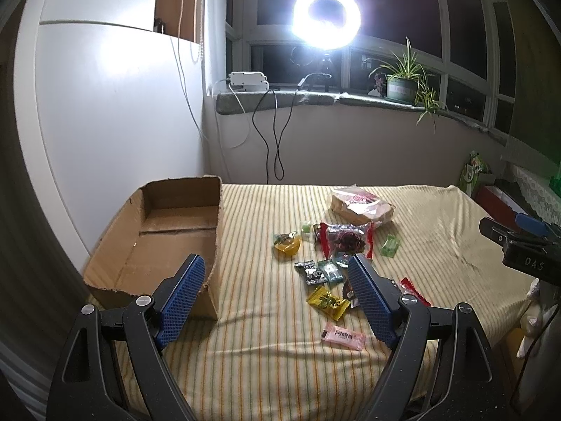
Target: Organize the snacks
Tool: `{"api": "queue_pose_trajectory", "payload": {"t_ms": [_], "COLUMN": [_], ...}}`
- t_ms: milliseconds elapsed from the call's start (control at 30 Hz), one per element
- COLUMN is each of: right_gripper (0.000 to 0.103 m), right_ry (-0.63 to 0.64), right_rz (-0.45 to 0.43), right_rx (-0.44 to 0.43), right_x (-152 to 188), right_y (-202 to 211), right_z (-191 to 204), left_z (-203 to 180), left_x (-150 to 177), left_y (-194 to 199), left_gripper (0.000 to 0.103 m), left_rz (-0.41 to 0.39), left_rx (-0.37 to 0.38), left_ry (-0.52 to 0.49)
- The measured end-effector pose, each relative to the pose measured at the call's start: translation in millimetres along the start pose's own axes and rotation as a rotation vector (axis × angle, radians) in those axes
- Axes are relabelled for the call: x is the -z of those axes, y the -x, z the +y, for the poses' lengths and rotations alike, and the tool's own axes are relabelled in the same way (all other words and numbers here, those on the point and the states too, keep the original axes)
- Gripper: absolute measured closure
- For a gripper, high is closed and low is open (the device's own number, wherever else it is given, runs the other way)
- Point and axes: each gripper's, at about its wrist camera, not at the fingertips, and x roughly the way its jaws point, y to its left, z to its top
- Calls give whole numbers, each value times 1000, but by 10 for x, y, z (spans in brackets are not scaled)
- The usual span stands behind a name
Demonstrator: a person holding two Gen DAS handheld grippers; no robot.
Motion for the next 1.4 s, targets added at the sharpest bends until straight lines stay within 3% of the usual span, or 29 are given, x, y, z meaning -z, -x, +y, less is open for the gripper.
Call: {"api": "queue_pose_trajectory", "payload": {"t_ms": [200, 333, 500, 667, 833, 967, 1067, 1133, 1400], "right_gripper": [5, 14, 17, 32, 33, 33, 31, 23, 23], "right_ry": [18, 30, 51, 62, 68, 106, 133, 150, 193], "right_rz": [36, 93, 158, 237, 296, 306, 321, 322, 342], "right_rx": [-67, -163, -266, -340, -426, -426, -436, -431, -434], "right_x": [80, 182, 322, 422, 510, 572, 591, 594, 599], "right_y": [-99, -200, -303, -458, -532, -558, -600, -618, -735], "right_z": [28, 104, 243, 384, 538, 680, 772, 807, 868], "left_z": [11, 16, -29, -89, -123, -142, -132, -127, -193], "left_x": [76, 151, 265, 328, 363, 373, 367, 367, 394], "left_y": [-101, -167, -269, -408, -589, -713, -832, -904, -1140], "left_gripper": [19, 19, 21, 27, 38, 39, 47, 48, 48], "left_rz": [40, 74, 128, 176, 228, 262, 294, 307, 366], "left_rx": [13, 40, 79, 125, 180, 213, 238, 246, 269], "left_ry": [0, 1, -9, -15, 2, 14, 28, 29, 9]}}
